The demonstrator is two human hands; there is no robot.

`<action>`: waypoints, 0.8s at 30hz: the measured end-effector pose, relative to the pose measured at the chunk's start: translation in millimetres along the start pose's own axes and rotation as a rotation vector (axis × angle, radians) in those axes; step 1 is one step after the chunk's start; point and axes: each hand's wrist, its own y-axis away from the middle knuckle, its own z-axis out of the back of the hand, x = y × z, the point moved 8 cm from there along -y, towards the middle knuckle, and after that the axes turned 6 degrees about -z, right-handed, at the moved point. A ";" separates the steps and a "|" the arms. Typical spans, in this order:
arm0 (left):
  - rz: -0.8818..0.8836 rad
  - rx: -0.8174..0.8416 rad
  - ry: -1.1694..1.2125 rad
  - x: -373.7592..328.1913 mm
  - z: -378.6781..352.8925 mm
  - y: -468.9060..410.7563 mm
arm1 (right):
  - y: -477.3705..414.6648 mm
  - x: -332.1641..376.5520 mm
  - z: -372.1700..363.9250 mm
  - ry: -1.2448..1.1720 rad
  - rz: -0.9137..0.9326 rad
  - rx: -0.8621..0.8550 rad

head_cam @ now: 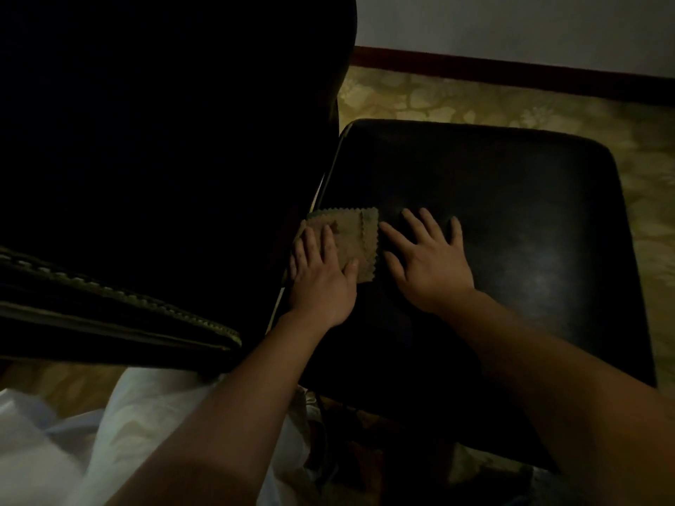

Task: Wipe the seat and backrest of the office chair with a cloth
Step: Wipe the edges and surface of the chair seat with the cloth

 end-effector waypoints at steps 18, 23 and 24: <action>0.009 -0.015 -0.016 -6.8 1.2 -10.4 | -14.7 -12.5 -3.1 0.022 -0.053 0.003; -0.003 -0.047 -0.020 -6.5 1.9 -6.1 | -13.6 -11.5 -4.0 0.044 -0.058 0.005; -0.011 -0.060 -0.016 -5.8 1.4 0.1 | -13.4 -11.6 -3.2 0.040 -0.058 0.006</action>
